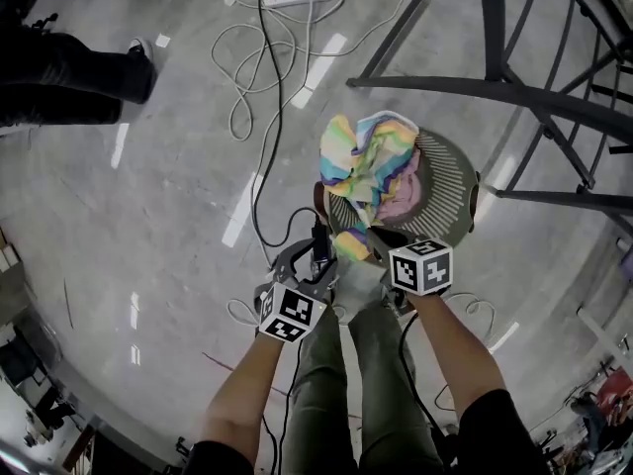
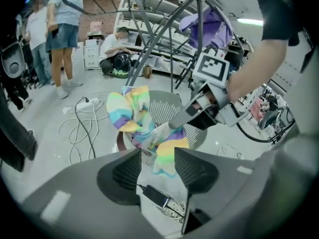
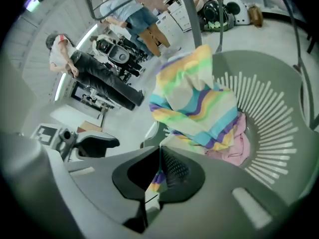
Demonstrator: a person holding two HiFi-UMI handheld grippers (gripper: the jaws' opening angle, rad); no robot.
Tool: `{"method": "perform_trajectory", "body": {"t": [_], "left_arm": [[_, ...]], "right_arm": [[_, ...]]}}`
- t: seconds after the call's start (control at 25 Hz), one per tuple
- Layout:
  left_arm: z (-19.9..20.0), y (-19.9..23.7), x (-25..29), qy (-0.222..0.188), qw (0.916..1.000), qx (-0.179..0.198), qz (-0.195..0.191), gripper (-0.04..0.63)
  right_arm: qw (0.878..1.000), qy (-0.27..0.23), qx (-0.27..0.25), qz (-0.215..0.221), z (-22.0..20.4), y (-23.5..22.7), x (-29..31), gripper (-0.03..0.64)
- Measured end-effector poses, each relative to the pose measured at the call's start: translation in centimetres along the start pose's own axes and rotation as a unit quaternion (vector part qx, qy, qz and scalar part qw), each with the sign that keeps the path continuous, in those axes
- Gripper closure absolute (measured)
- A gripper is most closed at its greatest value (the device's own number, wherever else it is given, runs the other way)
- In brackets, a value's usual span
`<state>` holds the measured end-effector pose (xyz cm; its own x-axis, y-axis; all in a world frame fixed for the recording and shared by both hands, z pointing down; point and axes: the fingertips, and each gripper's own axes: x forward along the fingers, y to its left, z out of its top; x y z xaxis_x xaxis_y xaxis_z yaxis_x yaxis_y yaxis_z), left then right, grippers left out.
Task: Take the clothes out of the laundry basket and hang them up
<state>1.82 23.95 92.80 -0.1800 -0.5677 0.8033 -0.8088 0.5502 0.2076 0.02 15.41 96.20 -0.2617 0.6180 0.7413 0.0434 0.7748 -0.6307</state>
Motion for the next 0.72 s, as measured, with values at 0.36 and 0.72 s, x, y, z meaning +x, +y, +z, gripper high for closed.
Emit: {"method": "perform_trajectory", "body": {"t": [0.36,0.72], "left_arm": [[7.8,-2.9,-1.4,-0.039,0.9933,0.108,-0.012,0.403],[17.0,-8.2,-3.7,-0.098,0.9581,0.257,-0.080,0.373]], "right_arm": [[0.993,-0.105,-0.007,0.055,2.8,6.7,-12.5,0.603],[0.986,-0.153,-0.043,0.060,4.0,10.9,-21.6,0.603]]}}
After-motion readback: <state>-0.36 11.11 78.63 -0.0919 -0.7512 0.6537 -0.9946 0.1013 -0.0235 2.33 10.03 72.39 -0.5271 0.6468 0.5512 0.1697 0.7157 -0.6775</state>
